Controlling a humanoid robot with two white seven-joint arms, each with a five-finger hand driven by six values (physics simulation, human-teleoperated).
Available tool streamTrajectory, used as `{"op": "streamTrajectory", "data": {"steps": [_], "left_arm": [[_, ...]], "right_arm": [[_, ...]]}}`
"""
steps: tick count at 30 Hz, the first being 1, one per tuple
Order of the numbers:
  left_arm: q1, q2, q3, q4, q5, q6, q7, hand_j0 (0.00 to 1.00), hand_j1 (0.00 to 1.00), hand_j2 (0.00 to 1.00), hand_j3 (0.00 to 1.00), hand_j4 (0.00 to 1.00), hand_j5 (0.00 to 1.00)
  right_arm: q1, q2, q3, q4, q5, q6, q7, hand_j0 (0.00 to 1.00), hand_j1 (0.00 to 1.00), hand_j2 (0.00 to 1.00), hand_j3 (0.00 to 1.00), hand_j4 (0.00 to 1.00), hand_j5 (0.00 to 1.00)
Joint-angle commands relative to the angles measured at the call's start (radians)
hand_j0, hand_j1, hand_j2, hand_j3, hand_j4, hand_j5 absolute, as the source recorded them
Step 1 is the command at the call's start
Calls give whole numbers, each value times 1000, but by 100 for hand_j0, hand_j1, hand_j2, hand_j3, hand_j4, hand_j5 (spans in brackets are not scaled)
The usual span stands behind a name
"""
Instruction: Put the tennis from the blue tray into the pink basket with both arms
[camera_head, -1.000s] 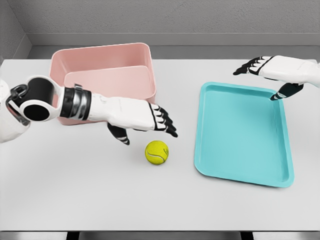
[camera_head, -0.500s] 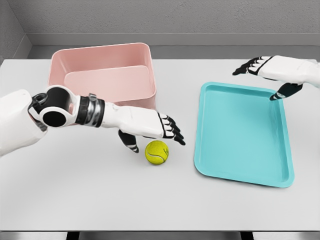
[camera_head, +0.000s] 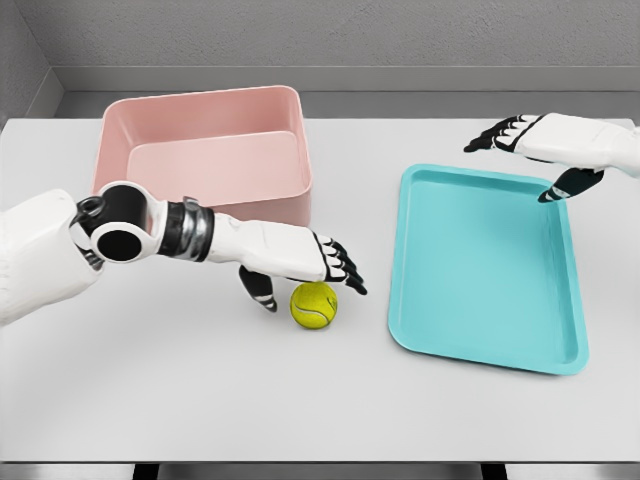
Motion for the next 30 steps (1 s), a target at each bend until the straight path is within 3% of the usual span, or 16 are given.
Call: {"op": "streamTrajectory", "data": {"steps": [1,11,30], "left_arm": [[0,-5,1,2,2,3,0,100,100,100,100,100,100],[11,-15,10,40,-23,4,0,100,100,100,100,100,100],[57,-31,13,34,-30,0,0,100,100,100,100,100,100]], "right_arm": [[0,0,-1,-2,-6,3,0,100,100,100,100,100,100],[2,0,1,-2,-6,3,0,100,100,100,100,100,100],[2,0,1,-4,-6,3,0,100,100,100,100,100,100]]}}
